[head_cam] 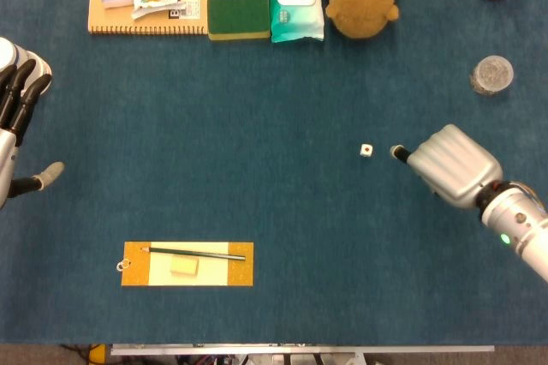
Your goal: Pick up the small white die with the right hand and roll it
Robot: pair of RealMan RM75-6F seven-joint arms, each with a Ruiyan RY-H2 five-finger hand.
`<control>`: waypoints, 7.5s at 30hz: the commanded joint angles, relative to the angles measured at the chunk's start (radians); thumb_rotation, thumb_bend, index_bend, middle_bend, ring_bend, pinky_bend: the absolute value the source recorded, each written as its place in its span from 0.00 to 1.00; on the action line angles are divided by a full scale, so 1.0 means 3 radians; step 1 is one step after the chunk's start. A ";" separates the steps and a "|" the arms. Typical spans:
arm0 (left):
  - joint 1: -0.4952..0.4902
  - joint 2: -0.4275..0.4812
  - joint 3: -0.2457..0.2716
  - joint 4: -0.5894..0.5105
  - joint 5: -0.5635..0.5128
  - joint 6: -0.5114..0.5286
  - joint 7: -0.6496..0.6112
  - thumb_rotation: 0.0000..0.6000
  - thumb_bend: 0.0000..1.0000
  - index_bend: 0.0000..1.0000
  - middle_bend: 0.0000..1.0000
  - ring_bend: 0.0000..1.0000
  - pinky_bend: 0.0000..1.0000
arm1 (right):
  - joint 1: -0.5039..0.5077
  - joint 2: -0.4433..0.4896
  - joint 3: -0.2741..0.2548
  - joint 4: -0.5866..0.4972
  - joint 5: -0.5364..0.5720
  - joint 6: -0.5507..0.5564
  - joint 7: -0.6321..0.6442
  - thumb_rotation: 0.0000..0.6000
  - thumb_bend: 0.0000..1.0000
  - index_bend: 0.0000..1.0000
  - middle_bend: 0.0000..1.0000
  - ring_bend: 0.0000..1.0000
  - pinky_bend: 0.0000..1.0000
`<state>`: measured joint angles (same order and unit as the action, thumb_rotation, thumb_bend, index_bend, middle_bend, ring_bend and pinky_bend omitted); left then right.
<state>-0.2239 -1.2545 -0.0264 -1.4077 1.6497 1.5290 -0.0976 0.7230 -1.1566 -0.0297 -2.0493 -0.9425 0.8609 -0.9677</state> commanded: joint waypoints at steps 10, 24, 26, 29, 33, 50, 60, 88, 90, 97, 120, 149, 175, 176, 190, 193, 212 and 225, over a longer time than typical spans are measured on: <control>-0.0027 0.0004 0.0015 0.0017 0.0013 -0.0045 -0.0034 1.00 0.05 0.01 0.00 0.00 0.11 | 0.0283 -0.0280 -0.0110 0.0294 0.0250 -0.0118 0.0094 1.00 1.00 0.24 1.00 0.95 1.00; -0.0013 -0.0019 0.0031 0.0085 0.0008 -0.0026 -0.0130 1.00 0.05 0.01 0.00 0.00 0.11 | 0.0523 -0.0440 -0.0256 0.0448 0.0426 -0.0123 0.0197 1.00 1.00 0.24 1.00 0.95 1.00; -0.0011 -0.0023 0.0031 0.0094 0.0008 -0.0021 -0.0137 1.00 0.05 0.01 0.00 0.00 0.11 | 0.0552 -0.0459 -0.0273 0.0464 0.0450 -0.0118 0.0210 1.00 1.00 0.24 1.00 0.95 1.00; -0.0008 -0.0022 0.0033 0.0092 0.0013 -0.0012 -0.0142 1.00 0.05 0.01 0.00 0.00 0.11 | 0.0590 -0.0487 -0.0294 0.0495 0.0485 -0.0112 0.0232 1.00 1.00 0.24 1.00 0.95 1.00; -0.0006 -0.0030 0.0036 0.0108 0.0003 -0.0022 -0.0153 1.00 0.05 0.01 0.00 0.00 0.11 | 0.0636 -0.0530 -0.0304 0.0545 0.0520 -0.0113 0.0280 1.00 1.00 0.24 1.00 0.95 1.00; 0.0016 -0.0068 0.0048 0.0210 -0.0019 -0.0008 -0.0287 1.00 0.05 0.01 0.00 0.00 0.11 | 0.0803 -0.0691 -0.0335 0.0734 0.0558 -0.0159 0.0472 1.00 1.00 0.24 1.00 0.96 1.00; 0.0014 -0.0090 0.0053 0.0250 -0.0021 -0.0016 -0.0314 1.00 0.05 0.01 0.00 0.00 0.11 | 0.0854 -0.0711 -0.0384 0.0762 0.0609 -0.0106 0.0516 1.00 1.00 0.24 1.00 0.96 1.00; 0.0018 -0.0131 0.0063 0.0319 -0.0035 -0.0031 -0.0380 1.00 0.05 0.01 0.00 0.00 0.11 | 0.0853 -0.0816 -0.0387 0.0942 0.0597 0.0072 0.0636 1.00 1.00 0.24 1.00 0.96 1.00; 0.0016 -0.0133 0.0065 0.0322 -0.0033 -0.0035 -0.0380 1.00 0.05 0.01 0.00 0.00 0.11 | 0.0848 -0.0826 -0.0381 0.0961 0.0598 0.0090 0.0633 1.00 1.00 0.24 1.00 0.96 1.00; 0.0014 -0.0133 0.0066 0.0320 -0.0037 -0.0042 -0.0378 1.00 0.05 0.01 0.00 0.00 0.11 | 0.0833 -0.0831 -0.0369 0.0992 0.0647 0.0140 0.0615 1.00 1.00 0.24 1.00 0.96 1.00; -0.0007 -0.0148 0.0067 0.0312 -0.0033 -0.0069 -0.0356 1.00 0.05 0.01 0.00 0.00 0.11 | 0.0709 -0.0636 -0.0447 0.0768 0.0489 0.0227 0.0619 1.00 1.00 0.24 1.00 0.96 1.00; -0.0004 -0.0171 0.0074 0.0356 -0.0049 -0.0080 -0.0406 1.00 0.05 0.01 0.00 0.00 0.11 | 0.0708 -0.0751 -0.0374 0.1008 0.0623 0.0082 0.0671 1.00 1.00 0.24 1.00 0.96 1.00; 0.0019 -0.0230 0.0092 0.0498 -0.0067 -0.0077 -0.0559 1.00 0.05 0.01 0.00 0.00 0.11 | 0.0693 -0.0924 -0.0182 0.1264 0.0414 -0.0048 0.1000 1.00 1.00 0.24 1.00 0.96 1.00; 0.0018 -0.0231 0.0090 0.0501 -0.0067 -0.0076 -0.0562 1.00 0.05 0.01 0.00 0.00 0.11 | 0.0692 -0.0926 -0.0168 0.1267 0.0394 -0.0047 0.1020 1.00 1.00 0.24 1.00 0.96 1.00; 0.0015 -0.0237 0.0087 0.0510 -0.0064 -0.0069 -0.0577 1.00 0.05 0.01 0.00 0.00 0.11 | 0.0481 -0.0734 -0.0128 0.1135 -0.0229 0.0123 0.1460 1.00 1.00 0.24 0.98 0.91 1.00; 0.0011 -0.0222 0.0082 0.0481 -0.0042 -0.0045 -0.0550 1.00 0.05 0.01 0.00 0.00 0.11 | 0.0329 -0.0487 -0.0175 0.0931 -0.0552 0.0273 0.1703 1.00 1.00 0.24 0.86 0.79 1.00; -0.0175 0.0088 -0.0027 -0.0057 0.0175 0.0001 -0.0035 1.00 0.05 0.01 0.00 0.00 0.11 | -0.1700 -0.0101 -0.0504 0.1033 -0.2659 0.3404 0.2473 1.00 0.27 0.24 0.28 0.29 0.60; -0.0185 0.0123 -0.0179 -0.0222 -0.0046 -0.0012 0.0272 1.00 0.05 0.01 0.00 0.00 0.09 | -0.2314 -0.0282 -0.0304 0.1479 -0.2407 0.3737 0.3091 1.00 0.26 0.24 0.27 0.27 0.53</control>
<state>-0.2787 -1.2171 -0.0724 -1.4708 1.6491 1.5333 -0.0270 0.0406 -1.2321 -0.1382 -1.6246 -1.6788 1.9895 -0.0608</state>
